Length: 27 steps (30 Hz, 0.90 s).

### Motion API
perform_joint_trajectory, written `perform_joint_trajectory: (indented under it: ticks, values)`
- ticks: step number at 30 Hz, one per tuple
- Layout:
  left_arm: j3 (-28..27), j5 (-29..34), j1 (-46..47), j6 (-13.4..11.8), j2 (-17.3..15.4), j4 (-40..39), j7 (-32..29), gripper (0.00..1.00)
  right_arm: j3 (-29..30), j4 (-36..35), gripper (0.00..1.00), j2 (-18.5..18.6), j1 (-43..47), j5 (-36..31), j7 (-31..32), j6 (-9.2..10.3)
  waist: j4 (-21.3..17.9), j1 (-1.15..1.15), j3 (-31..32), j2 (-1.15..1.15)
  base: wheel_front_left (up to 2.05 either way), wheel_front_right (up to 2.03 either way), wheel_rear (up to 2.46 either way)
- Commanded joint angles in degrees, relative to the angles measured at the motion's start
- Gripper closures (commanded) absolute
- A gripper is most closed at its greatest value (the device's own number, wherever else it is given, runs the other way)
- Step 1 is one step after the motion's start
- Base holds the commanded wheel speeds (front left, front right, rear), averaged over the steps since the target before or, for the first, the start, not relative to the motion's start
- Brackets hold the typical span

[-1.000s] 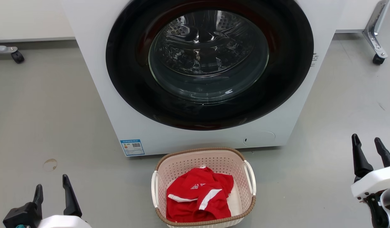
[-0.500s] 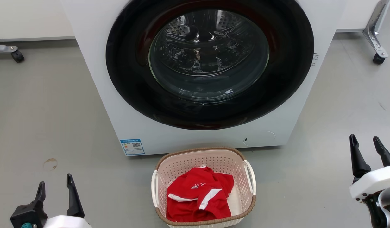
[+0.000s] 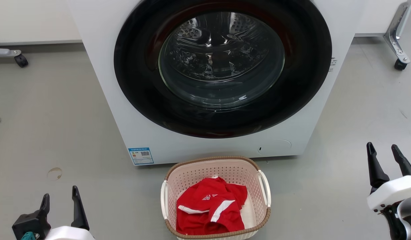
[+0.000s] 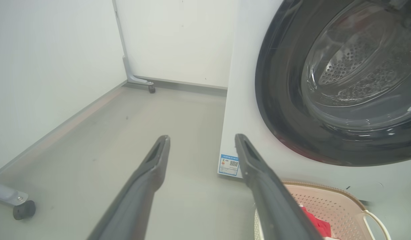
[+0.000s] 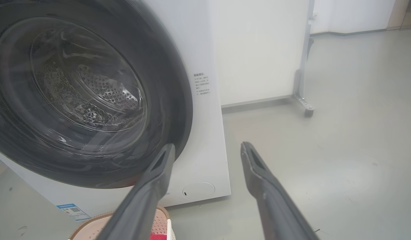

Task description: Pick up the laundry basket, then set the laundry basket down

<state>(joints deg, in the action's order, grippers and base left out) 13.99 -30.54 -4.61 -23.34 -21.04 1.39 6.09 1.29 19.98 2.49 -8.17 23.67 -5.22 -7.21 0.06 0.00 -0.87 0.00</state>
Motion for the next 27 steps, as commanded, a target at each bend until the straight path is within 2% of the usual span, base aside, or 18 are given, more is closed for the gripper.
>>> perform_joint_trajectory:
  ticks: [1, 17, 27]
  values:
    - [-2.0, -0.6, 1.6, 0.3, -1.5, -1.1, -0.2, 0.0, -1.2, -1.0, 0.0, 1.2, -2.5, -0.1, -0.4, -0.28, 0.1, 0.0, 0.2, 0.0, 0.0, 0.0, 0.0]
    - [-0.5, -2.1, 1.4, 1.9, -3.6, -2.0, -5.3, 0.0, -3.7, 1.2, 0.0, 1.2, -2.2, 1.3, 0.6, -0.28, 0.5, 0.0, 1.4, 0.0, 0.0, 0.0, 0.0]
    - [1.2, -2.8, 4.3, 3.5, -2.4, -1.4, -5.6, 0.0, -5.2, 0.4, 0.0, 2.9, -3.8, 3.7, 0.8, -0.28, 0.8, 0.0, -5.5, 0.0, 0.0, 0.0, 0.0]
